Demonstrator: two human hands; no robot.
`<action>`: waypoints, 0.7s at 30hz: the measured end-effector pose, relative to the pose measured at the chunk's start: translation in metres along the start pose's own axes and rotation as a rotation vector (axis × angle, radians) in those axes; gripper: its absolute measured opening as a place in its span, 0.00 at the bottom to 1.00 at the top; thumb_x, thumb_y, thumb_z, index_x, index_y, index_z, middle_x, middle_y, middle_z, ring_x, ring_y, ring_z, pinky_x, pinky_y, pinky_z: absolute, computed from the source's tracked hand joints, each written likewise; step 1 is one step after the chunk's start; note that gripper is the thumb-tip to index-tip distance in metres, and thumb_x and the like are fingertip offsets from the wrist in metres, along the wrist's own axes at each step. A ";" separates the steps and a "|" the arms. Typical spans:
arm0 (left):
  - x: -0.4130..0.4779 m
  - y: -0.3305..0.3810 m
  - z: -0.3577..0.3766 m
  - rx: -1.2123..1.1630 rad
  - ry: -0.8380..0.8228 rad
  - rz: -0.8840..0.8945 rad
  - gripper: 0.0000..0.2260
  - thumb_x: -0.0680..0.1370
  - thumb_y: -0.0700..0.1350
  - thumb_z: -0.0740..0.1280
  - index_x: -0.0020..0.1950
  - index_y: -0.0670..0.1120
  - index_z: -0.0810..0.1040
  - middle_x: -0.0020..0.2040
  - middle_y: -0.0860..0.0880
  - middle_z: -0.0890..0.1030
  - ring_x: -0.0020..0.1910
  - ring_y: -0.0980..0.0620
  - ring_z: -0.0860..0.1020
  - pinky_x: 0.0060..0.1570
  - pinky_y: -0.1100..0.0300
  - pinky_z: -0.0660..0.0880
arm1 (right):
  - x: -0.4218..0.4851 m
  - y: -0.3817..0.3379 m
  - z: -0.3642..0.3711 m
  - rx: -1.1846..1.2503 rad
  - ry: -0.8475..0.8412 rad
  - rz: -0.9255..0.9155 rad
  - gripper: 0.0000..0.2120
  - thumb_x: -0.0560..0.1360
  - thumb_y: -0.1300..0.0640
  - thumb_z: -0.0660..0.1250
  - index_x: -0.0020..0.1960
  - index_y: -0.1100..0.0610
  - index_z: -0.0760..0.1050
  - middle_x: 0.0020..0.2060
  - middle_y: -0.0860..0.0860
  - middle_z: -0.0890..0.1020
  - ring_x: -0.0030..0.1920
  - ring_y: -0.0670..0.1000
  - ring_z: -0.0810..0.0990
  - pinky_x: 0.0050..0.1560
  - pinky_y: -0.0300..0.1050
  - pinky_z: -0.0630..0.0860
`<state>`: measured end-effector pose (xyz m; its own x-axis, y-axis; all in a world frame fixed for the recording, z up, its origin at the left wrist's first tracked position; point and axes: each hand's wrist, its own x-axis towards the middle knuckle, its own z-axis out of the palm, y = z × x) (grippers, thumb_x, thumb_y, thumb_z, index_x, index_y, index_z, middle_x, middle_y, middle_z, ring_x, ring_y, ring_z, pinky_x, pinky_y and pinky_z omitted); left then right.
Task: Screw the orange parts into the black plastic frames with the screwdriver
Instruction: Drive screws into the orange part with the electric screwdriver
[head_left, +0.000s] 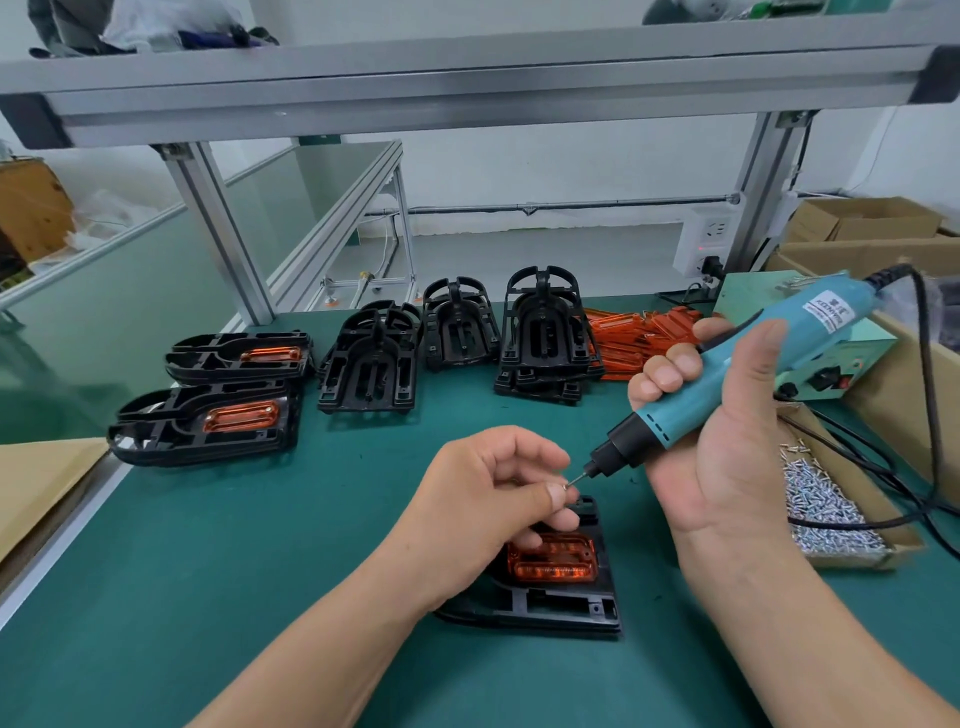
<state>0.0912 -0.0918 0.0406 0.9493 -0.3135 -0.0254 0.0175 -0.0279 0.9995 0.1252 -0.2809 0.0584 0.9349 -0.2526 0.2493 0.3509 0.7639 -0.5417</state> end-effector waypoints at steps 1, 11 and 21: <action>0.000 0.000 0.000 0.015 0.002 0.010 0.08 0.78 0.38 0.73 0.54 0.50 0.83 0.48 0.45 0.88 0.47 0.46 0.88 0.37 0.61 0.80 | 0.000 0.000 -0.001 0.004 0.010 0.002 0.19 0.76 0.37 0.67 0.52 0.53 0.74 0.36 0.48 0.71 0.35 0.47 0.72 0.40 0.40 0.74; 0.001 -0.006 0.003 0.099 -0.026 0.035 0.08 0.77 0.44 0.73 0.52 0.57 0.84 0.50 0.49 0.88 0.48 0.50 0.88 0.39 0.63 0.80 | 0.003 0.000 -0.006 0.013 0.053 0.028 0.16 0.83 0.40 0.65 0.51 0.54 0.75 0.35 0.48 0.71 0.34 0.46 0.71 0.37 0.39 0.74; 0.004 -0.009 -0.007 0.235 0.020 0.135 0.09 0.79 0.53 0.70 0.58 0.63 0.82 0.54 0.59 0.87 0.50 0.56 0.87 0.42 0.61 0.80 | 0.007 -0.002 -0.012 0.019 0.080 0.062 0.16 0.83 0.40 0.66 0.49 0.53 0.76 0.34 0.47 0.71 0.32 0.45 0.71 0.34 0.38 0.73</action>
<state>0.0972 -0.0858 0.0313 0.9442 -0.3105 0.1102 -0.1805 -0.2079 0.9614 0.1315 -0.2911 0.0512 0.9562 -0.2507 0.1510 0.2922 0.7902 -0.5387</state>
